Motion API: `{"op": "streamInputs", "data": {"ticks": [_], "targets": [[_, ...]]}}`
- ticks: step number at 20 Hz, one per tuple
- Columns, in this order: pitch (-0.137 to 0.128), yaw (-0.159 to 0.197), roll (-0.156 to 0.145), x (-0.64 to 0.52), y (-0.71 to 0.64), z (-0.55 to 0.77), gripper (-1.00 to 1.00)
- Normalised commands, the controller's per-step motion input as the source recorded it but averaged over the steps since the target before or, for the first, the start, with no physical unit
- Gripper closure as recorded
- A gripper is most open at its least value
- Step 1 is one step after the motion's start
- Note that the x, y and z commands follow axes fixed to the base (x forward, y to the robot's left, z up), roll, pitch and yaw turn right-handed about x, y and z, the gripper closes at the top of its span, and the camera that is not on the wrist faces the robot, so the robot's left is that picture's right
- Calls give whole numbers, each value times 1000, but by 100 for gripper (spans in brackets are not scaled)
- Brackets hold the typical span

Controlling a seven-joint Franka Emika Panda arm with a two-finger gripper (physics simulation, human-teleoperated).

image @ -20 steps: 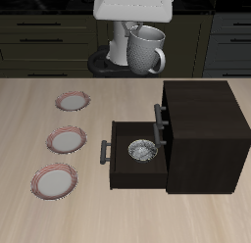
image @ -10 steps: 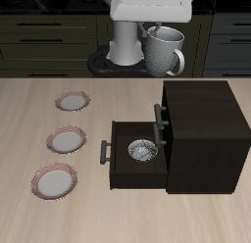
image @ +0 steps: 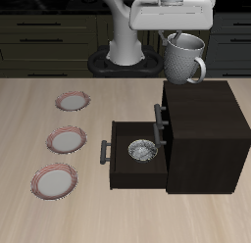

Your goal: Place the porcelain mug on top of the cabinet

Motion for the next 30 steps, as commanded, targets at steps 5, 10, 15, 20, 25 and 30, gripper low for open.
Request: {"op": "streamInputs", "data": {"ticks": [5, 10, 15, 20, 25, 30], "targets": [[17, -15, 6, 56, 365, -12, 100], [-1, 22, 23, -42, 403, 27, 100], [-5, 16, 1, 25, 143, -1, 100], [15, 20, -11, 162, 118, -190, 100], [19, 15, -4, 118, 4, -230, 100], [35, 8, -22, 87, -78, -223, 100]]}}
